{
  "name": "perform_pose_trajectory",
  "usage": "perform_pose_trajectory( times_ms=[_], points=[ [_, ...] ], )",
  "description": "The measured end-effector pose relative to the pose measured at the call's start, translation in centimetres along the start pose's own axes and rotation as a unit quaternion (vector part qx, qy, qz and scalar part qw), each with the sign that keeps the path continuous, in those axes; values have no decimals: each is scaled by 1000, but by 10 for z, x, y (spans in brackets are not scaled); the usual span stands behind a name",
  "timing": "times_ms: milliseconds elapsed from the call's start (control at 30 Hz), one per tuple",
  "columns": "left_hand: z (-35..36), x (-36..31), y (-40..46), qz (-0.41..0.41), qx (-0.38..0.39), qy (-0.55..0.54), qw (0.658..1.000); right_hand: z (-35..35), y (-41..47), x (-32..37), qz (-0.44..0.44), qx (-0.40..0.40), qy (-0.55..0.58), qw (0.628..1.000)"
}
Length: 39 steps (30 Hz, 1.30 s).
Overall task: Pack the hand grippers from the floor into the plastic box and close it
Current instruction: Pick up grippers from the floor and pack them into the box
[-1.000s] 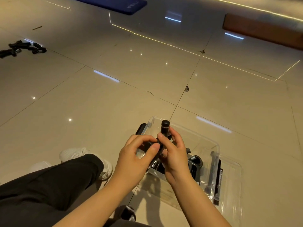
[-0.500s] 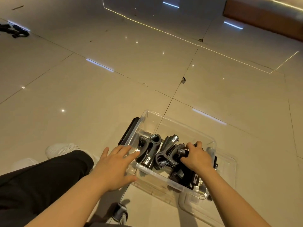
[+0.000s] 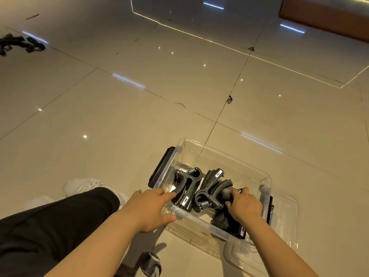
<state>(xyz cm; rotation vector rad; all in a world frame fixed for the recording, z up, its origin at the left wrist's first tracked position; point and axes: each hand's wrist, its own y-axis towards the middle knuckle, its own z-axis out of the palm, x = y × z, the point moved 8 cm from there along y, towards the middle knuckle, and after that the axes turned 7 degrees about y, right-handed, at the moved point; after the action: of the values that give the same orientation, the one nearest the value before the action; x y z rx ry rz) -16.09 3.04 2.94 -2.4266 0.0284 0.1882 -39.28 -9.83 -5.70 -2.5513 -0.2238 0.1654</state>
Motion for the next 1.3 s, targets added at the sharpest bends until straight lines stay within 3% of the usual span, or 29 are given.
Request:
perform_pose_trajectory(
  times_ms=[300, 567, 667, 800, 1000, 1300],
  points=[
    [-101, -22, -16, -8, -255, -11, 967, -89, -43, 50, -164, -56, 142, 974],
    [-201, 1, -93, -26, -430, -70, 900, -208, -108, 117, -296, -129, 312, 894],
    [-227, 54, -131, -48, -472, -78, 877, -247, -126, 160, -348, -148, 344, 860],
    [-223, 172, -171, -113, -502, -128, 848, -275, -130, 264, -409, -120, 317, 847],
    [-190, 339, -219, -247, -483, -169, 823, -300, -135, 429, -484, -105, 279, 823],
    [-197, 478, -260, -282, -461, -204, 816, -315, -126, 567, -476, -60, 263, 837]
  ],
)
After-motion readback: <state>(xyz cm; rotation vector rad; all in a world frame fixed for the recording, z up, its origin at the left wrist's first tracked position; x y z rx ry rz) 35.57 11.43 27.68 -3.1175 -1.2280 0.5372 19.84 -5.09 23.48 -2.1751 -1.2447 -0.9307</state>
